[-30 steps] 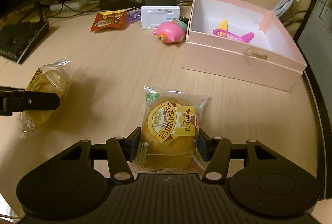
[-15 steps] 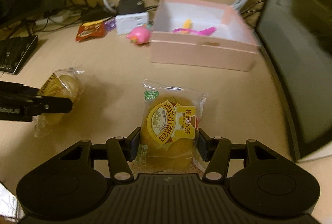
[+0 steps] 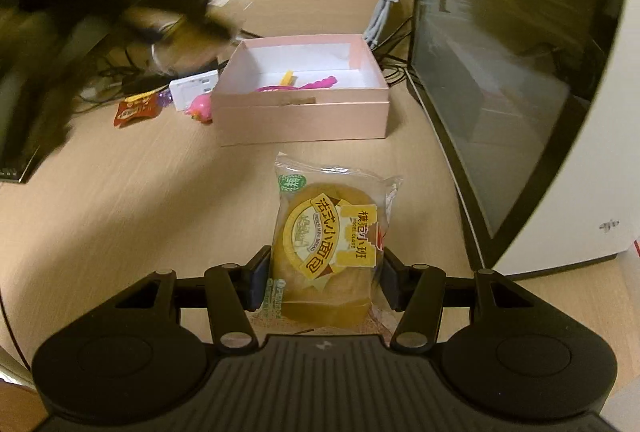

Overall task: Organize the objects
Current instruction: 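Place both buns into the pink box and open both grippers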

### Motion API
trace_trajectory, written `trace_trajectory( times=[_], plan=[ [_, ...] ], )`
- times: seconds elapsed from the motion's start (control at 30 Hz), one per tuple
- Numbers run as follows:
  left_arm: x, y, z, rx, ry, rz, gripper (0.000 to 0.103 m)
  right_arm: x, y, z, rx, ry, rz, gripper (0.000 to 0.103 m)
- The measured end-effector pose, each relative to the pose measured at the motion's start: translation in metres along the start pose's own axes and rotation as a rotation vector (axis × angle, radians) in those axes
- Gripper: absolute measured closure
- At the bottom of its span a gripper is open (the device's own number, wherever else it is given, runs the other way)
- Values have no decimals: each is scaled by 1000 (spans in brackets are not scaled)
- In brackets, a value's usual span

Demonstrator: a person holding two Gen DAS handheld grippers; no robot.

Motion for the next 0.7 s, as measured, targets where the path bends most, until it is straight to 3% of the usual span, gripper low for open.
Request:
trace_trajectory(
  times=[0.2,0.27,0.33,0.4,0.57,0.7],
  plan=[
    [48,-64,-30,-111,-1,-33,47,-2,-2,-17,4,-10,-26,49],
    [72,-69,-42,-63,-24,-31,46,-1,-1,-22,8,-17,-23,49],
    [98,-64,-52,4,-67,36,46,0,1,-26,-2,-19,-18,49],
    [107,-58,-53,-12,-33,44,46,1,2,-30,-10,-26,-16,49],
    [87,-43,-35,-83,45,-26,46,10,4,-36,-17,-55,7,49],
    [45,-6,-2,-135,64,-43,46,22,0,-27,-43,-101,21,49]
  ],
)
Point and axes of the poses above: each gripper's, at about its wrist camera, not at the fingertips, and x roughly the way its jaws point, z to its left, y to its underside, the point moved 4 cm from there along x, roughly the way its jaws point, and after that the axes turned 5 degrees about x, right-handed, at the moved point
